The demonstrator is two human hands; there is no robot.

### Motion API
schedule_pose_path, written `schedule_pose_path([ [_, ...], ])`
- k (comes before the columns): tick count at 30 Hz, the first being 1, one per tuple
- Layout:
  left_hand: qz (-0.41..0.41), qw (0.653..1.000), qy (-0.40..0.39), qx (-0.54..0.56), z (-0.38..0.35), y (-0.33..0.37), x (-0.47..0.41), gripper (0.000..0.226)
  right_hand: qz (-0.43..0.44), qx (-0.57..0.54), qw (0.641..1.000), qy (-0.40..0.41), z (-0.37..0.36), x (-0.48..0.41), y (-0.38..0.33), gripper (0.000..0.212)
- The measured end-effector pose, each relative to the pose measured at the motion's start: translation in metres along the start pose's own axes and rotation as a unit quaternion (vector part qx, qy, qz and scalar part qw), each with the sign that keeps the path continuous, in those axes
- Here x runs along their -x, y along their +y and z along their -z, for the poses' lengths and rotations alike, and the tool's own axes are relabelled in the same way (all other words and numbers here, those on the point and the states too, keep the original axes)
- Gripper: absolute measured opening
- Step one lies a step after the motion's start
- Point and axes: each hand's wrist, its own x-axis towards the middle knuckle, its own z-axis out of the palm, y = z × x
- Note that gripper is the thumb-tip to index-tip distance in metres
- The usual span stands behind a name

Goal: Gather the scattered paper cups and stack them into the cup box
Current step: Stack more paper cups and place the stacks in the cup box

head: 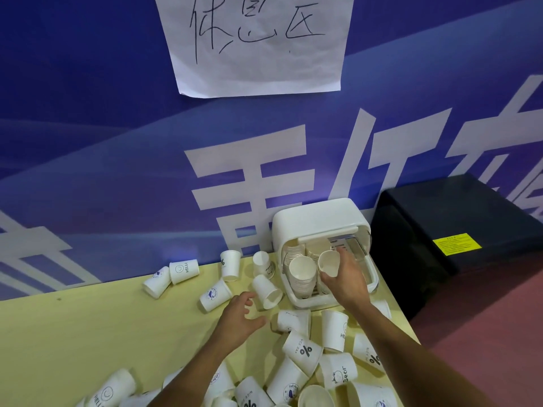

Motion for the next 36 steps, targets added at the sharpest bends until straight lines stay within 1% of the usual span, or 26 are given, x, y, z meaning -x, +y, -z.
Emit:
schedule_pose_path([
  [2,0.005,1.0,0.004,-0.003,0.002,-0.006,0.002,0.06,0.0,0.015,1.0,-0.013,-0.004,-0.003,0.001,0.076],
  [4,0.011,1.0,0.007,-0.004,0.003,-0.011,0.004,0.059,0.006,0.031,0.999,-0.012,-0.007,-0.003,0.002,0.073],
  [7,0.021,1.0,0.013,0.006,0.005,-0.017,0.005,0.06,0.046,0.034,0.998,0.022,-0.013,0.007,-0.003,0.053],
  [9,0.027,0.999,0.016,0.008,0.008,-0.018,0.006,0.061,0.079,0.027,0.996,0.025,-0.019,0.016,-0.012,0.044],
  [14,0.038,0.999,0.03,0.015,0.029,-0.023,0.013,0.062,0.148,0.018,0.989,-0.012,-0.048,0.03,-0.039,0.04],
  [18,0.058,0.997,0.056,0.016,0.053,-0.04,0.021,0.062,0.186,0.017,0.98,-0.064,-0.079,0.036,-0.067,0.044],
  [21,0.077,0.994,0.074,0.015,0.069,-0.058,0.027,0.062,0.185,0.031,0.977,-0.1,-0.106,0.038,-0.084,0.048],
  [25,0.098,0.992,0.074,-0.001,0.084,-0.086,0.029,0.065,0.173,0.066,0.974,-0.134,-0.139,0.04,-0.091,0.053],
  [29,0.114,0.991,0.064,-0.015,0.088,-0.107,0.02,0.064,0.134,0.14,0.975,-0.105,-0.162,0.038,-0.086,0.05],
  [33,0.119,0.991,0.048,-0.036,0.088,-0.116,-0.003,0.065,0.15,0.2,0.961,-0.115,-0.172,0.032,-0.076,0.053],
  [36,0.12,0.992,0.041,-0.03,0.087,-0.119,-0.029,0.064,0.149,0.234,0.954,-0.116,-0.178,0.025,-0.068,0.054],
])
